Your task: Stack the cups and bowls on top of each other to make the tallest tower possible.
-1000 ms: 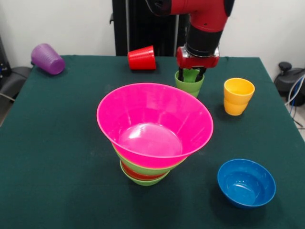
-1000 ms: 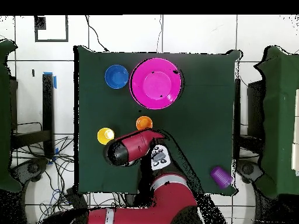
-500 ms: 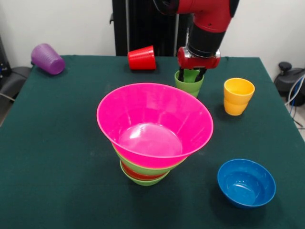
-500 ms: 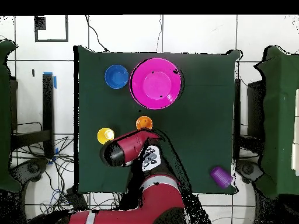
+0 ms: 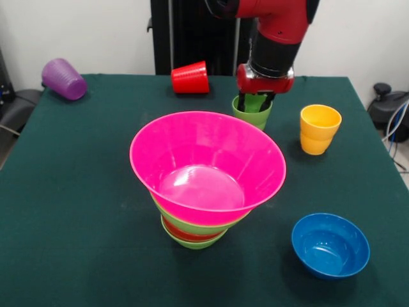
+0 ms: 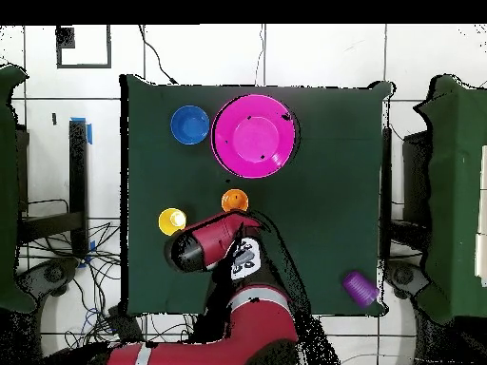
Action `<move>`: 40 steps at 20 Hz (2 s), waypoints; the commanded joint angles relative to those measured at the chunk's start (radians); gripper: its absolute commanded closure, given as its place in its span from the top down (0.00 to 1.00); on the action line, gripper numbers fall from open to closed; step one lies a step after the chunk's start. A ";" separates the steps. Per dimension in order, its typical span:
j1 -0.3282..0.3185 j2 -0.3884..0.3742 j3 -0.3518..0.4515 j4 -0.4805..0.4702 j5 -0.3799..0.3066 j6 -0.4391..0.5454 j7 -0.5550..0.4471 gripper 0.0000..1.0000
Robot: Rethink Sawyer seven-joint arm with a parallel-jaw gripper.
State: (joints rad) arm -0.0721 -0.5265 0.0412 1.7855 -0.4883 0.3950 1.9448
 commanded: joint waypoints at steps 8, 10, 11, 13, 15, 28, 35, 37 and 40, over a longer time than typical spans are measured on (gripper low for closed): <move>-0.121 0.363 0.072 -0.151 -0.100 -0.348 0.044 1.00; -0.156 0.356 0.108 -0.132 -0.091 -0.323 0.023 1.00; -0.168 0.356 0.122 -0.125 -0.090 -0.319 0.018 1.00; -0.211 0.362 0.161 -0.108 -0.078 -0.311 0.008 1.00; -0.239 0.362 0.188 -0.095 -0.071 -0.293 0.000 1.00; -0.317 0.372 0.265 -0.067 -0.055 -0.242 -0.005 1.00; -0.301 0.378 0.253 -0.081 -0.066 -0.257 0.020 1.00; -0.287 0.369 0.242 -0.083 -0.067 -0.251 0.026 1.00; -0.252 0.325 0.213 -0.067 -0.059 -0.226 0.054 1.00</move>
State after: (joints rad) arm -0.3621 -0.5312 0.2500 1.8547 -0.4557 0.3883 1.9448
